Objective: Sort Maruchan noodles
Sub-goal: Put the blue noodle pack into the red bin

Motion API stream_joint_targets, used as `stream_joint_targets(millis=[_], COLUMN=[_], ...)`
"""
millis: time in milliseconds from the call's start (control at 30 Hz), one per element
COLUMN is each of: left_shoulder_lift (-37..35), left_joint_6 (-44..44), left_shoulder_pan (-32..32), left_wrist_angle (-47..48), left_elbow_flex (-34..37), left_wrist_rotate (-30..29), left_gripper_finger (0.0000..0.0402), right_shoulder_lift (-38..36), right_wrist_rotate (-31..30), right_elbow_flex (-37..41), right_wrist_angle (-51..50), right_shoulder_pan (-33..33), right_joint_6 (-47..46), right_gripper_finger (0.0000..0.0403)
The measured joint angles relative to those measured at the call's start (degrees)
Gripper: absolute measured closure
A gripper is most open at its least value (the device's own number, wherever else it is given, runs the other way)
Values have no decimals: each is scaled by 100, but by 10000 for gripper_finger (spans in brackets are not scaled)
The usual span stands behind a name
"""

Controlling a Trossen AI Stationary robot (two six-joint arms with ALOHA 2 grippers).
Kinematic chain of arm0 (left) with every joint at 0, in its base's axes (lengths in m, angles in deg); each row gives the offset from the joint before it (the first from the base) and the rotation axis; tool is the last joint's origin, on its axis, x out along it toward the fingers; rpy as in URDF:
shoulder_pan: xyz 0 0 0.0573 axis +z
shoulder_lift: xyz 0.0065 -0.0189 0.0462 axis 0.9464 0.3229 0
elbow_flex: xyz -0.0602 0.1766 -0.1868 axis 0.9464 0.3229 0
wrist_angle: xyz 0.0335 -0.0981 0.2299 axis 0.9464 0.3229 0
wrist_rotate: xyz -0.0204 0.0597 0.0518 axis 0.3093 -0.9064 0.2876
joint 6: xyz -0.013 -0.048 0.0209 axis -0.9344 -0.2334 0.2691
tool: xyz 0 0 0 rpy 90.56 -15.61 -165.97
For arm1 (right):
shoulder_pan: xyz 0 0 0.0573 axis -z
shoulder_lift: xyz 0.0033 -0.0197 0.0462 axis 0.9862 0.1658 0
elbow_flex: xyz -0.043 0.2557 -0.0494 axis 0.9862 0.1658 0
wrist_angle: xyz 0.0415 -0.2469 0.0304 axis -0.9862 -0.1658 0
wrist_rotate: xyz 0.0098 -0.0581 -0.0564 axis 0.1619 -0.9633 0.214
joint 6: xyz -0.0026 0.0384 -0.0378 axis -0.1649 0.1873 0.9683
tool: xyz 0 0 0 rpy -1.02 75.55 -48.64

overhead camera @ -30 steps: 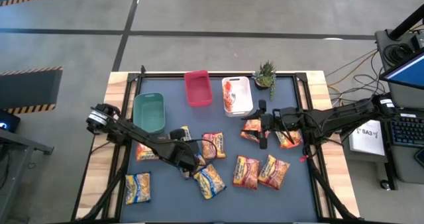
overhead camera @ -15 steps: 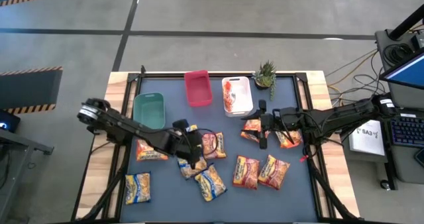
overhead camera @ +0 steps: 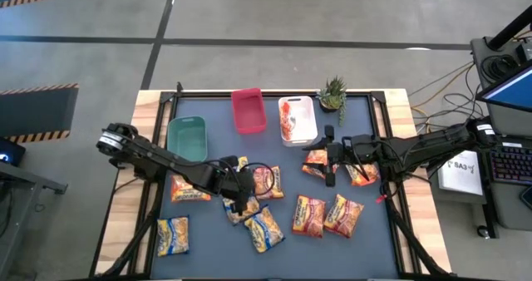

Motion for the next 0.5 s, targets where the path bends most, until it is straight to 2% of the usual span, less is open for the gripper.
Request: stream_joint_targets(millis=[167,333,500], left_shoulder_lift=[4,4,7], left_joint_6=[-4,-42,-131], left_shoulder_pan=[-4,-4,-4], left_wrist_angle=[-227,-420,-1158], left_elbow_flex=[13,128,542], left_wrist_rotate=[-371,-452,-457], left_gripper_finger=[306,239,206], right_shoulder_lift=[0,0,0], right_wrist_rotate=[-1,1,1], right_elbow_flex=[0,0,0], right_wrist_angle=[0,0,0], right_shoulder_pan=[0,0,0], right_joint_6=[13,21,24], right_gripper_finger=[202,202,202])
